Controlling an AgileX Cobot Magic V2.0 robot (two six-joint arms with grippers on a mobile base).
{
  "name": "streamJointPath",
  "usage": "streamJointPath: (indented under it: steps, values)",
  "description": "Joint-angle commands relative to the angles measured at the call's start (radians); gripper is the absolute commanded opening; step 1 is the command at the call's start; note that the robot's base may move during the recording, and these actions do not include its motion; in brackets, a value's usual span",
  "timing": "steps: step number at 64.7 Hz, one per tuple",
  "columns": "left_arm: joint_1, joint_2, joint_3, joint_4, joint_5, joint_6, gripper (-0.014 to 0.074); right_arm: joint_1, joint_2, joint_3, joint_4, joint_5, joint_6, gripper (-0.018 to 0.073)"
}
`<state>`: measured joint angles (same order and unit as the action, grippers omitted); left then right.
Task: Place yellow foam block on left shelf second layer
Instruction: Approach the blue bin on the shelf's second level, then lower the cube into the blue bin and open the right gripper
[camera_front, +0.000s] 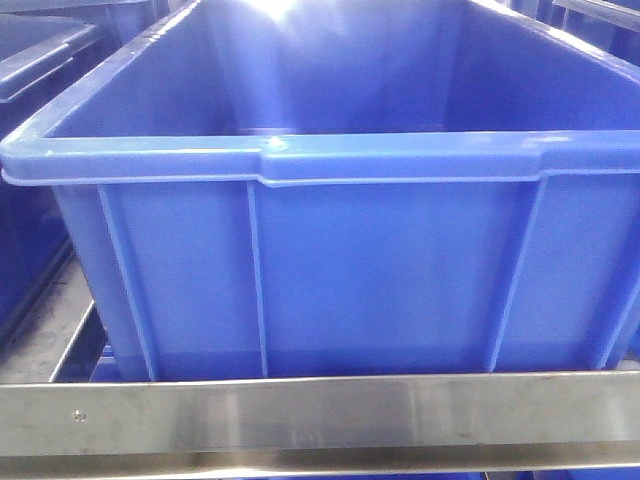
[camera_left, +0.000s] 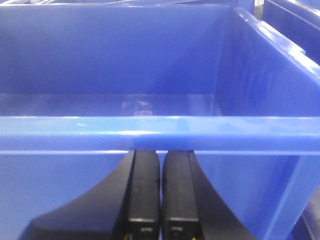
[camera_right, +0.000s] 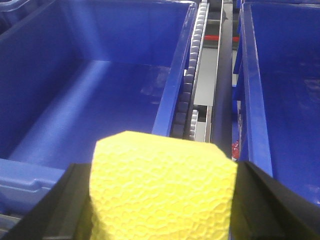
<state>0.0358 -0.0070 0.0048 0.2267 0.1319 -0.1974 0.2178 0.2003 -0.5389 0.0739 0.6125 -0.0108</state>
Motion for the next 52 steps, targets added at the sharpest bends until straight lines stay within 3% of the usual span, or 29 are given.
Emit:
streamJointPath:
  steps: [1,13,26,35,43,52]
  values:
    - [0.002,-0.014,0.026,0.001,-0.086,-0.004,0.0136,-0.003,0.019,-0.027,0.011,-0.08,-0.006,0.0277]
    - [0.002,-0.014,0.026,0.001,-0.086,-0.004,0.0136,-0.003,0.077,-0.08,0.012,-0.076,-0.006,0.0277]
    - [0.002,-0.014,0.026,0.001,-0.086,-0.004,0.0136,0.02,0.377,-0.289,0.012,-0.07,-0.006,0.0277]
    - [0.002,-0.014,0.026,0.001,-0.086,-0.004,0.0136,0.139,0.619,-0.441,0.0,-0.072,-0.007,0.0277]
    - [0.002,-0.014,0.026,0.001,-0.086,-0.004,0.0136,0.276,0.834,-0.576,-0.074,-0.054,-0.007,0.0277]
    - [0.002,-0.014,0.026,0.001,-0.086,-0.004,0.0136,0.353,1.07,-0.716,-0.122,0.01,-0.006,0.0277]
